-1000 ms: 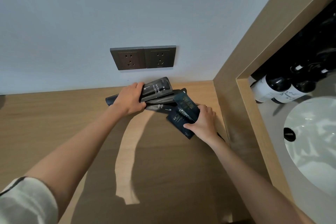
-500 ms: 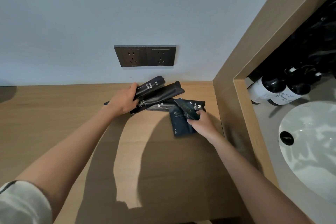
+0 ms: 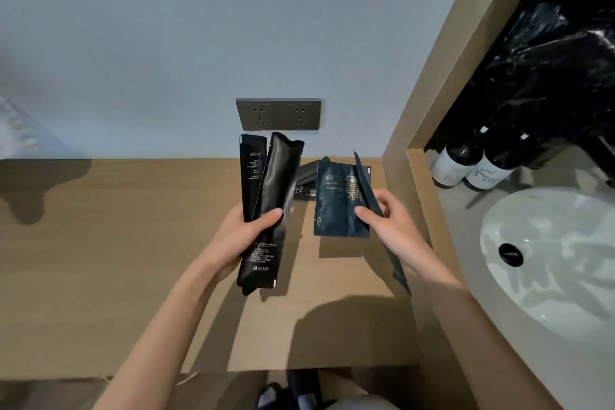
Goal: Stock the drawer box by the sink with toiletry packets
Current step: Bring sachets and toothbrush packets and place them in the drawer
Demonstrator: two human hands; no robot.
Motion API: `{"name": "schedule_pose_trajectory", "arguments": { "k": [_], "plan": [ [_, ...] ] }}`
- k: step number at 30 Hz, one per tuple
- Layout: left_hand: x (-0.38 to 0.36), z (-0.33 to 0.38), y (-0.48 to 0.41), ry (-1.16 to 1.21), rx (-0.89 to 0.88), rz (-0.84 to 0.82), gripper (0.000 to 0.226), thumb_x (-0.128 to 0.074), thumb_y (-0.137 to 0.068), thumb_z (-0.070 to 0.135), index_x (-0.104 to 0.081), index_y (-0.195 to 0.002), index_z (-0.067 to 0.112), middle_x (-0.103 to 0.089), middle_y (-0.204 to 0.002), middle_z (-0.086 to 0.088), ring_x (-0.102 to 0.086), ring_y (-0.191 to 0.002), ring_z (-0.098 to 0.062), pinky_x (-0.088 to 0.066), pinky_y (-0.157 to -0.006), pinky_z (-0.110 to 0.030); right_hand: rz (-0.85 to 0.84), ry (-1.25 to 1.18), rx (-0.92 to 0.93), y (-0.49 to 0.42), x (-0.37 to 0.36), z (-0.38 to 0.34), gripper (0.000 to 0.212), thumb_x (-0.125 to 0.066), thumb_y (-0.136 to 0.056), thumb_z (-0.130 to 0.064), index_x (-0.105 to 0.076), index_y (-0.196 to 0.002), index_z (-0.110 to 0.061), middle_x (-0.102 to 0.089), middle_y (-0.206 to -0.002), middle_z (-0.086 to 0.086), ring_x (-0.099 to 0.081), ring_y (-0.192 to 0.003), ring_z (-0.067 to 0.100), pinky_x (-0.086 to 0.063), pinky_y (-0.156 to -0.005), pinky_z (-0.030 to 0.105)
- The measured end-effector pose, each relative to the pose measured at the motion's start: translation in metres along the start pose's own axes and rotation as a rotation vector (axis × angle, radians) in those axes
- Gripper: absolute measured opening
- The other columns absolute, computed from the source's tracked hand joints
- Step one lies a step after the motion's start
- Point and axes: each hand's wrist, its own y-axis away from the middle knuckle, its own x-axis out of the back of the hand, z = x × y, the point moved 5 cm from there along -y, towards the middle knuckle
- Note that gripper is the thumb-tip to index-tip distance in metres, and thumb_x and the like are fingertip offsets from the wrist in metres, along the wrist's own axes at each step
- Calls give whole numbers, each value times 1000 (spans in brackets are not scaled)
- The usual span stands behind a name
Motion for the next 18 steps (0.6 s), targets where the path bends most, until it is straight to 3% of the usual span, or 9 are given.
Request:
{"name": "schedule_pose_trajectory", "arguments": {
  "k": [3, 6, 11, 16, 18],
  "plan": [
    [-21, -10, 45, 122, 13, -18, 27, -64, -87, 13, -62, -113, 13, -74, -106, -2, -70, -92, -16, -55, -75, -26, 7, -26, 31, 38, 5, -2, 12, -56, -95, -15, -58, -107, -17, -62, -84, -11, -57, -64, -12, -42, -55, 4],
    [-34, -27, 87, 165, 42, 28, 21, -65, -86, 12, -63, -107, 15, -74, -97, -1, -71, -80, -12, -54, -66, -21, 39, -39, 42, 82, 6, 4, 11, -56, -95, -14, -58, -105, -16, -62, -81, -11, -57, -60, -13, -42, -54, 4],
    [-47, -60, 150, 108, 49, -6, 15, -66, -85, 14, -63, -100, 18, -73, -91, 0, -70, -74, -11, -54, -61, -19, 103, -32, 16, 158, 4, 34, 9, -58, -93, -16, -56, -102, -19, -67, -93, -3, -64, -82, 7, -51, -71, 19],
    [-63, -91, 205, 25, 59, -109, 27, -67, -85, 18, -61, -110, 15, -73, -100, -6, -71, -83, -18, -54, -64, -25, 222, -68, -33, 242, 17, 70, 16, -60, -93, -14, -56, -108, -16, -68, -98, 4, -66, -89, 18, -52, -81, 34],
    [-78, -97, 223, 10, 62, -153, 25, -67, -84, 17, -62, -109, 14, -72, -100, -8, -70, -86, -21, -54, -68, -29, 273, -83, -43, 273, 31, 82, 16, -59, -92, -12, -56, -108, -14, -68, -100, 7, -65, -89, 17, -52, -82, 33]
  ]
}}
